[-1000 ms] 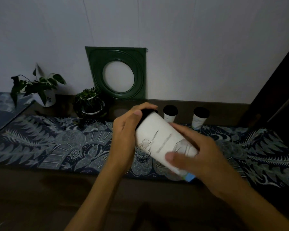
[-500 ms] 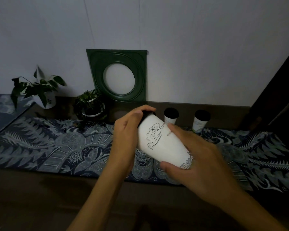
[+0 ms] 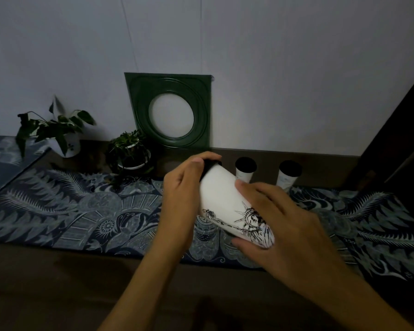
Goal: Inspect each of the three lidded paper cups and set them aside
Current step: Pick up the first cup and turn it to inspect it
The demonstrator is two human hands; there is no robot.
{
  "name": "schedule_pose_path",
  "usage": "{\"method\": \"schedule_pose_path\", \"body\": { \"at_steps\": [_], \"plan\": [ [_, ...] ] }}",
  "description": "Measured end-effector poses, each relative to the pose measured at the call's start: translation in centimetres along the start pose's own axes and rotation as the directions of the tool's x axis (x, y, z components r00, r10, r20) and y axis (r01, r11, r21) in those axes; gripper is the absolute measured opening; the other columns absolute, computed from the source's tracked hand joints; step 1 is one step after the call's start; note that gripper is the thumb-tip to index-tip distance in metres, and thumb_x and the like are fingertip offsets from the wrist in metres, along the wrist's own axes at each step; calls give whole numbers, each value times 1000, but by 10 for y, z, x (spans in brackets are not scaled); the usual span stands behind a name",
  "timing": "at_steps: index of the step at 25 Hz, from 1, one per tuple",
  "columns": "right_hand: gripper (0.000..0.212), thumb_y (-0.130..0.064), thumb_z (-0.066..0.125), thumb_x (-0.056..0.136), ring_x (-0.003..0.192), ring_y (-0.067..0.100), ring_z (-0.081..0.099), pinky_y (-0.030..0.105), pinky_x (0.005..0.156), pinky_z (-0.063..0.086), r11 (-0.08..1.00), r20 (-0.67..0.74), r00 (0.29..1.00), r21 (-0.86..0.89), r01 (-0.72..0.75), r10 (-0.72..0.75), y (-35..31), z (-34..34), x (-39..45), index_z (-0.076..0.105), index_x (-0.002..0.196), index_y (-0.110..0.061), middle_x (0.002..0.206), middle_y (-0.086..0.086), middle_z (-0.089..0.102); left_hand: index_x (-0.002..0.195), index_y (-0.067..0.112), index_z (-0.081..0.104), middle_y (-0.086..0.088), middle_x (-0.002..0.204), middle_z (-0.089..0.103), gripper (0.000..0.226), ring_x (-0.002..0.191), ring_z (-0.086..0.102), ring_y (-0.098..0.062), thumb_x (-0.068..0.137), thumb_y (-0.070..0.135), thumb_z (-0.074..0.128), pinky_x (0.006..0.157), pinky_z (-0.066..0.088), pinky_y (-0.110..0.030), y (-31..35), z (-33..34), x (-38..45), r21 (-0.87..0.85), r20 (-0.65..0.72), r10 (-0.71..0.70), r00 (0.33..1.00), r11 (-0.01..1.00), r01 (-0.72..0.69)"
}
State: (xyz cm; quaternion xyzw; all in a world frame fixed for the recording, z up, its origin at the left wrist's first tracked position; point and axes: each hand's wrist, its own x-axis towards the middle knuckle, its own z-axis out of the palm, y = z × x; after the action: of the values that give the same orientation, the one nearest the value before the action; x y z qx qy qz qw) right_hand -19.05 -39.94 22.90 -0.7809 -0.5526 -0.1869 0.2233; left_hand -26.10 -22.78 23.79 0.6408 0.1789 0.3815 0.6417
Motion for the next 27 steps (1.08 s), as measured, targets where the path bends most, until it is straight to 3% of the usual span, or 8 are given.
{"method": "schedule_pose_path", "body": {
  "at_steps": [3,6,8,13,17,23,25,27],
  "plan": [
    [85,-50,76,67,92,9,69,25,70,58,848,114,958,445,-287,265,-7,-4,1,44,143,-31,119,-7,65,93,25,78,-1,104,77,35,100,68,-29,93,28,43,88,53,-49,3,-2,-1,25,65,78,995,997,-80],
    [70,-34,88,59,65,22,72,30,49,56,-137,602,742,796,-590,296,-8,-14,2,64,124,-27,98,9,76,101,17,75,-7,111,74,37,104,68,-28,94,33,42,90,52,-47,4,-7,-6,-17,122,204,971,979,-203],
    [65,-40,88,59,56,26,67,28,43,52,-277,671,705,739,-614,230,-8,-15,2,66,119,-26,94,15,75,101,16,75,-9,111,74,38,104,68,-30,94,33,42,91,52,-49,3,-7,-8,-36,106,219,970,976,-217],
    [87,-61,65,71,100,6,62,21,67,59,980,114,986,139,-141,126,-4,-12,3,29,147,-39,134,-10,50,83,30,79,0,99,78,34,100,68,-34,87,29,45,76,53,-46,1,2,-5,-19,-66,-43,997,999,41],
    [85,-59,67,68,94,4,62,22,69,55,951,80,981,242,-192,178,-7,-8,1,37,144,-37,123,-12,60,85,29,79,0,101,78,35,100,69,-29,88,29,44,85,55,-51,4,1,-4,14,-11,-17,1000,1000,17],
    [62,-48,88,55,59,26,68,28,43,51,-143,637,741,771,-621,215,-4,-23,8,70,112,-30,95,13,75,99,22,76,-5,109,75,36,100,68,-27,90,36,44,84,54,-44,13,-3,-9,-37,69,176,982,984,-174],
    [61,-49,83,64,74,15,72,23,51,55,61,549,782,806,-589,296,-7,-25,9,62,121,-40,110,3,72,93,24,78,-3,103,77,32,97,70,-26,89,33,47,81,55,-44,13,-1,-7,-47,8,107,994,993,-106],
    [74,-57,72,70,101,2,62,17,67,57,794,231,941,507,-335,249,-4,-21,5,40,137,-48,132,-15,54,85,28,79,1,96,78,32,90,70,-22,91,26,47,74,54,-43,13,2,-5,-48,-46,-16,999,999,13]
  ]
}}
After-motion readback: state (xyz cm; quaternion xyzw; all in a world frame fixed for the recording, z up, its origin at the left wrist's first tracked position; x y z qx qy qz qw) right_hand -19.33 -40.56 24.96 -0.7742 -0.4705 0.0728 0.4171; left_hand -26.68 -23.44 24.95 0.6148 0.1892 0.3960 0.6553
